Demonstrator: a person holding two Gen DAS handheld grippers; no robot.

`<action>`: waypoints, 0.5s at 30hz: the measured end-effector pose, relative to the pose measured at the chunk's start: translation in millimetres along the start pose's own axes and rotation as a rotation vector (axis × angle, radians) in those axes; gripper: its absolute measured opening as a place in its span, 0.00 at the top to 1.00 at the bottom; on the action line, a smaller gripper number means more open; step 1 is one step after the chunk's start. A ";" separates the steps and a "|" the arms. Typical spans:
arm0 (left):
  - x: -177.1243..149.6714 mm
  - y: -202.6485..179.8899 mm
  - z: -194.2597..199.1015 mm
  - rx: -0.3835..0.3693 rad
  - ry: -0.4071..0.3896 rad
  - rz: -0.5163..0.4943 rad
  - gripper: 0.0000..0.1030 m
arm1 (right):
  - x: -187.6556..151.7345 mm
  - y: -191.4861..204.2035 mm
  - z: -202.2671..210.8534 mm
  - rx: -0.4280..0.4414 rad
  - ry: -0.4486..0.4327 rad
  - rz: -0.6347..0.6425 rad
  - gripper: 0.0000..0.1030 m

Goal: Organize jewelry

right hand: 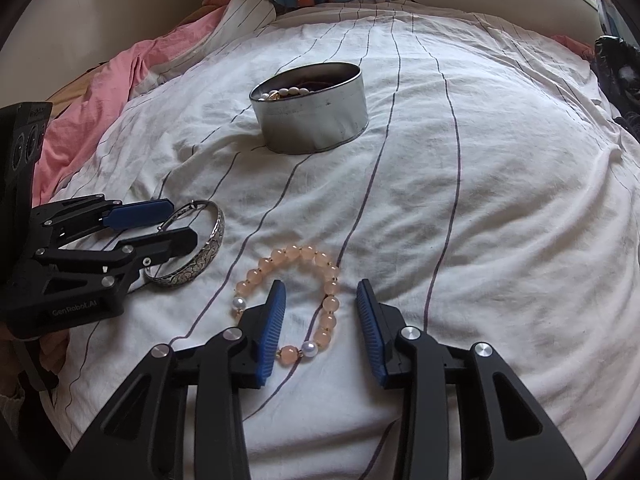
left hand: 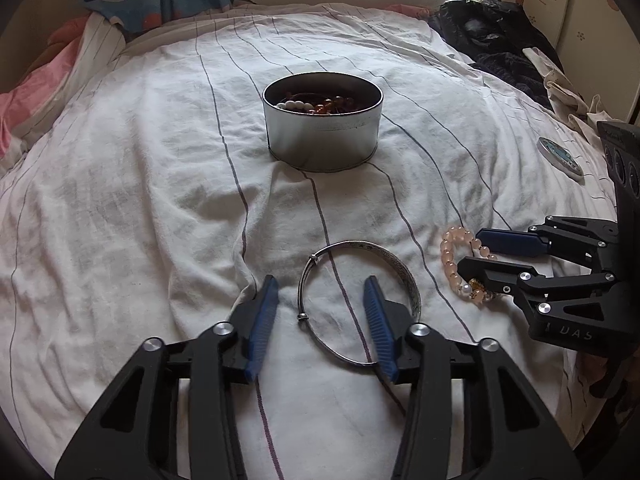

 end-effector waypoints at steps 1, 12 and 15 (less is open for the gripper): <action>-0.1 0.1 -0.3 -0.007 0.003 -0.001 0.77 | -0.2 2.0 0.3 0.002 -0.001 0.010 0.77; 0.9 6.7 8.0 0.033 -0.041 0.032 0.95 | 3.3 -8.4 13.0 -0.065 -0.084 -0.043 0.92; 1.1 12.3 6.3 0.028 -0.029 0.056 0.95 | 4.5 -16.6 8.8 -0.064 -0.059 -0.081 0.91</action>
Point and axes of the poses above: each gripper's, at about its wrist camera, not at the fingertips, and z roughly against the way its jaws point, y to its left, x to its top, the point moved 1 cm from there along -z, roughly the way its jaws point, and after that the axes turned 8 degrees about -x, right-handed, at the moved point
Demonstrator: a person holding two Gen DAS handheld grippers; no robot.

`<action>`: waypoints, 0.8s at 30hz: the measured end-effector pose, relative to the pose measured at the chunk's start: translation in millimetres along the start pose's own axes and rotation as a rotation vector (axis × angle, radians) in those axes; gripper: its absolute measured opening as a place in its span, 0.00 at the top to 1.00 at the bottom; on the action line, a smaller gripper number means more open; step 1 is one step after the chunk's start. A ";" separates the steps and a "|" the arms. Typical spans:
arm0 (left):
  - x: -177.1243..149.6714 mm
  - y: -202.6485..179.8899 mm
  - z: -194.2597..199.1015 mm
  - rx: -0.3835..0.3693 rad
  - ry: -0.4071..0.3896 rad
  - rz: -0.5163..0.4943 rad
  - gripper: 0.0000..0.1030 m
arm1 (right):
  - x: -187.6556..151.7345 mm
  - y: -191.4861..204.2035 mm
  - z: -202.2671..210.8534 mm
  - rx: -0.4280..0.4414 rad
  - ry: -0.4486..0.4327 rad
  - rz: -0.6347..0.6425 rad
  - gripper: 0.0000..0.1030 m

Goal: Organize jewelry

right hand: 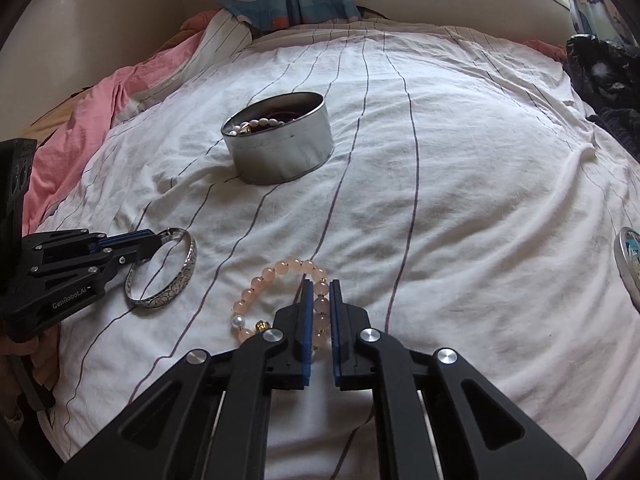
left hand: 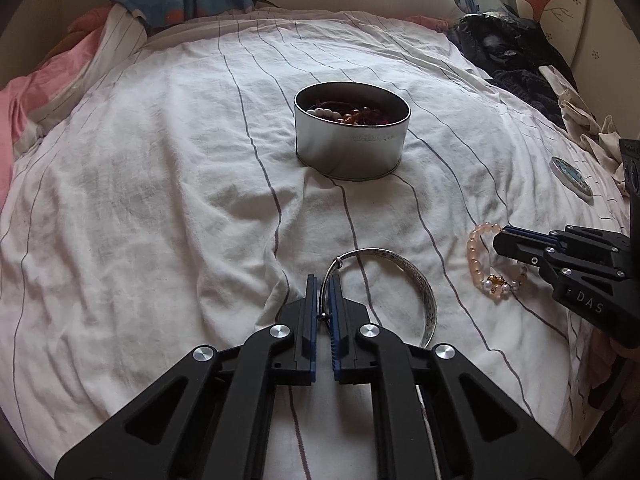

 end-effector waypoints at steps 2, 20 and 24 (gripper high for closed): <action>-0.7 0.3 -1.3 -0.004 0.011 -0.001 0.94 | -0.6 -0.7 -2.6 0.009 0.016 -0.002 0.71; -2.1 -1.9 -6.8 -0.020 0.031 -0.001 0.86 | -3.4 5.1 -4.7 0.008 0.020 0.022 0.92; -3.0 -6.1 -6.9 -0.029 0.033 -0.019 0.78 | -3.1 2.8 -4.6 0.011 0.027 0.014 0.87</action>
Point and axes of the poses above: each gripper's, at about its wrist camera, not at the fingertips, and z roughly against the way its jaws point, y to its left, x to its top, the point moved 1 cm from there along -z, roughly the way its jaws point, and after that the axes turned 8 degrees about -x, right-handed, at the moved point
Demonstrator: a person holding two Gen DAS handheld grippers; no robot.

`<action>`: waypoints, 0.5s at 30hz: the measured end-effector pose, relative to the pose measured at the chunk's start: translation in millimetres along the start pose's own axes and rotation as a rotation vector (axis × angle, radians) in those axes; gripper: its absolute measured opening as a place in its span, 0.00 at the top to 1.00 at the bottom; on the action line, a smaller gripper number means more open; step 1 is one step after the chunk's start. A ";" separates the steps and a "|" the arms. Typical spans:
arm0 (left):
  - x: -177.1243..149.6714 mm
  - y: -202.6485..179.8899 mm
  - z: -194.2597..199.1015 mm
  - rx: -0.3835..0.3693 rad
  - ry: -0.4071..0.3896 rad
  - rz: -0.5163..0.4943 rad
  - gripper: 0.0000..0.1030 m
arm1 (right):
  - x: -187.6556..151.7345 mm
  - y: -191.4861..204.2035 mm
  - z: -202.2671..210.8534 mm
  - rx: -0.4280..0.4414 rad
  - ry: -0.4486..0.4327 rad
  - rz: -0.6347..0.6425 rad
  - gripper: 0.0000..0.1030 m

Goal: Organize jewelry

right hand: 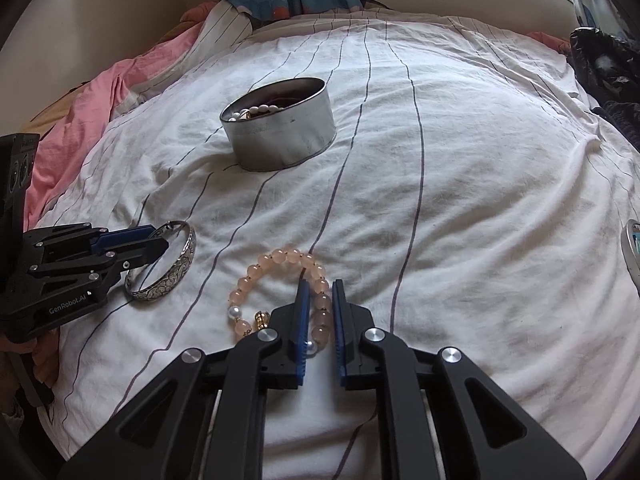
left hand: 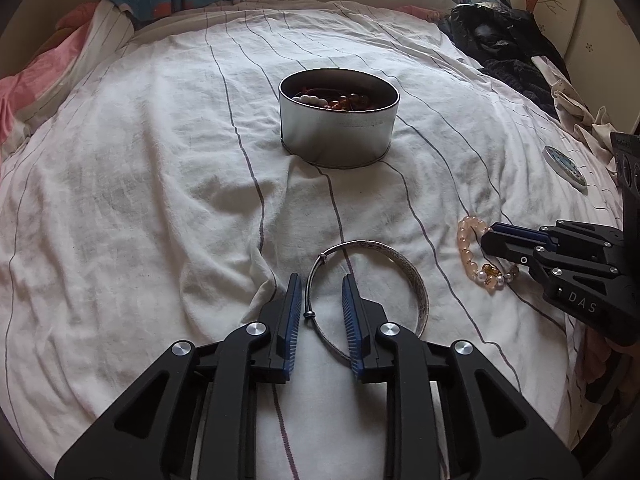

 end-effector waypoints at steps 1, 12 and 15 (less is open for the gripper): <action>-0.1 -1.2 -0.1 -0.005 0.001 -0.005 0.73 | -0.2 0.3 -0.6 0.002 0.004 0.002 0.85; 0.3 -8.4 -2.4 0.002 0.009 -0.038 0.65 | -0.6 3.7 -1.1 0.010 0.009 0.018 0.71; 0.3 -8.4 -2.5 0.002 0.009 -0.039 0.65 | -0.9 5.6 -0.5 0.007 0.007 0.025 0.67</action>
Point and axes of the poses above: each gripper's, at about its wrist camera, not at the fingertips, and z roughly against the way its jaws point, y to its left, x to its top, the point moved 1 cm from there along -z, roughly the way its jaws point, and after that the axes turned 8 degrees about -x, right-handed, at the moved point
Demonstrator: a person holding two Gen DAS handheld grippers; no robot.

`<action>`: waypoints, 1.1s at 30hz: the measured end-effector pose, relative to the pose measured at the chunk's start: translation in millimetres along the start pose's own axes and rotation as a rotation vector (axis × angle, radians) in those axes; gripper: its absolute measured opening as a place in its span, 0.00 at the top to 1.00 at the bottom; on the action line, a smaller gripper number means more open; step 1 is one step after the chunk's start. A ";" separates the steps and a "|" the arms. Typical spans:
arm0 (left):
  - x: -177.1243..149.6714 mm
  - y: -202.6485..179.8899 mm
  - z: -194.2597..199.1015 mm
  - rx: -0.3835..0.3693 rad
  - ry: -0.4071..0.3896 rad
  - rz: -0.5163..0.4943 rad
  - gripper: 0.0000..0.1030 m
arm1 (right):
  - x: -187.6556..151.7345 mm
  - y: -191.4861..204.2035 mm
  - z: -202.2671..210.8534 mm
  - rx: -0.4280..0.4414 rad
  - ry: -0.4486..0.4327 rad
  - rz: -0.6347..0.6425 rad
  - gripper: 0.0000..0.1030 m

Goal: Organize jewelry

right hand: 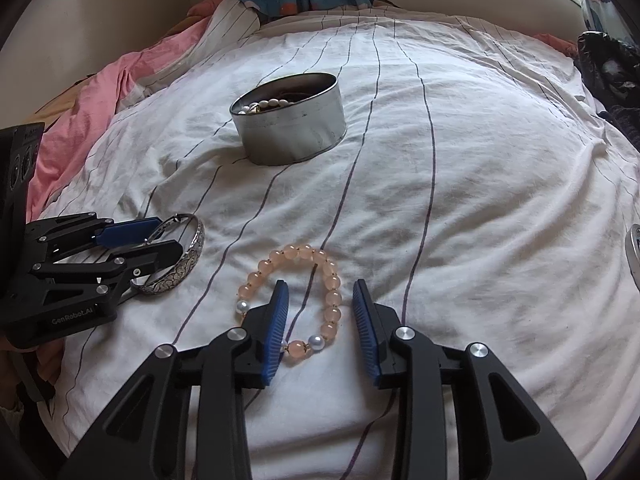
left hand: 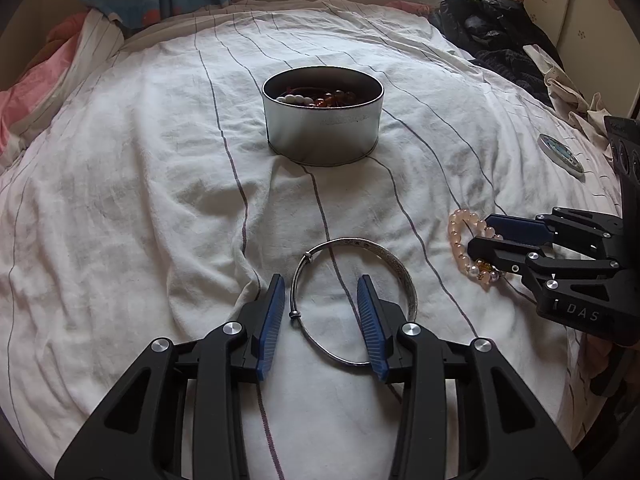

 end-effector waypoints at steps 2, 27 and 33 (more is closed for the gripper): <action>0.0 -0.3 0.0 0.000 0.000 -0.001 0.65 | -0.2 0.6 0.4 -0.001 0.000 0.002 0.66; -0.6 -5.0 -1.5 0.002 0.006 -0.025 0.56 | -1.7 9.8 1.8 -0.044 -0.001 0.059 0.55; -0.7 -5.3 -1.5 0.005 0.006 -0.028 0.56 | -1.4 8.6 0.8 -0.039 0.004 0.056 0.55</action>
Point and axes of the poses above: each gripper's, at about its wrist camera, not at the fingertips, and z roughly against the way its jaws point, y to its left, x to its top, the point moved 1 cm from there along -z, roughly the way its jaws point, and after that the axes turned 8 degrees about -x, right-handed, at the moved point
